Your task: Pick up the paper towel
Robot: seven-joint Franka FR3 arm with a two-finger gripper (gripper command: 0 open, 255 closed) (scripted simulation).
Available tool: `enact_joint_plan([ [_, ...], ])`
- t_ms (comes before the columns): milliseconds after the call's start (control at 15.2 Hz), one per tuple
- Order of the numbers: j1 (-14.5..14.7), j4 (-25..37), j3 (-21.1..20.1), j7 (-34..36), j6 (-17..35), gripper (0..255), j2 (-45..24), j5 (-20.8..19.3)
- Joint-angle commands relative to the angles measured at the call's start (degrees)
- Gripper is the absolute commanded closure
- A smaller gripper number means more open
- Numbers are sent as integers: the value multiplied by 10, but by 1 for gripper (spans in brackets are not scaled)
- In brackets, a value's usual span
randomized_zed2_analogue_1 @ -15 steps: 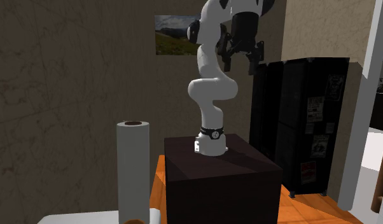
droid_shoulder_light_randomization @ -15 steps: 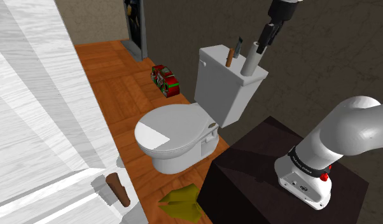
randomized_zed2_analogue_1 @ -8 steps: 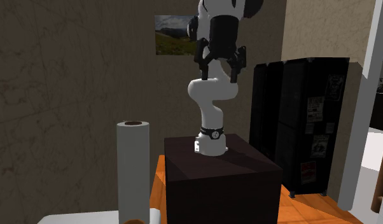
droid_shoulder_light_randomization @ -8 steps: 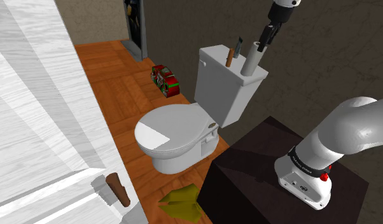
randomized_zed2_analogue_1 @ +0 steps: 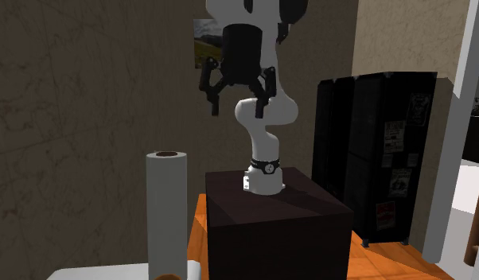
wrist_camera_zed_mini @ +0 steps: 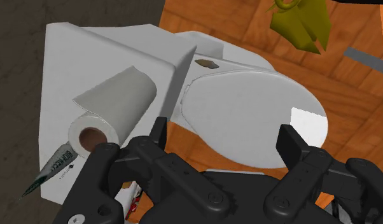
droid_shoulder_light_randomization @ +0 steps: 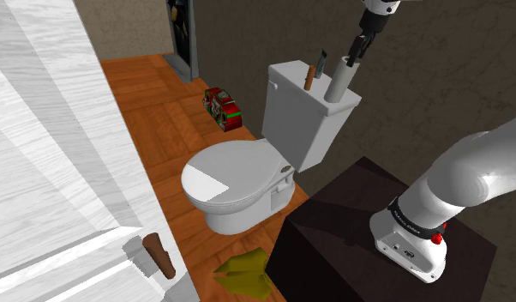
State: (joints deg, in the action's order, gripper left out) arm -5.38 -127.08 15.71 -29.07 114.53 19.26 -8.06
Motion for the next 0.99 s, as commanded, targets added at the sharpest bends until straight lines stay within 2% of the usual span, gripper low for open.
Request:
enact_joint_plan([
  [0,-4,25,20,-27,14,0,-37,8],
  [396,-19,116,70,-109,41,0,-155,57],
  [660,-36,181,89,-159,45,0,-230,99],
  [924,-37,160,88,-162,74,0,-239,103],
])
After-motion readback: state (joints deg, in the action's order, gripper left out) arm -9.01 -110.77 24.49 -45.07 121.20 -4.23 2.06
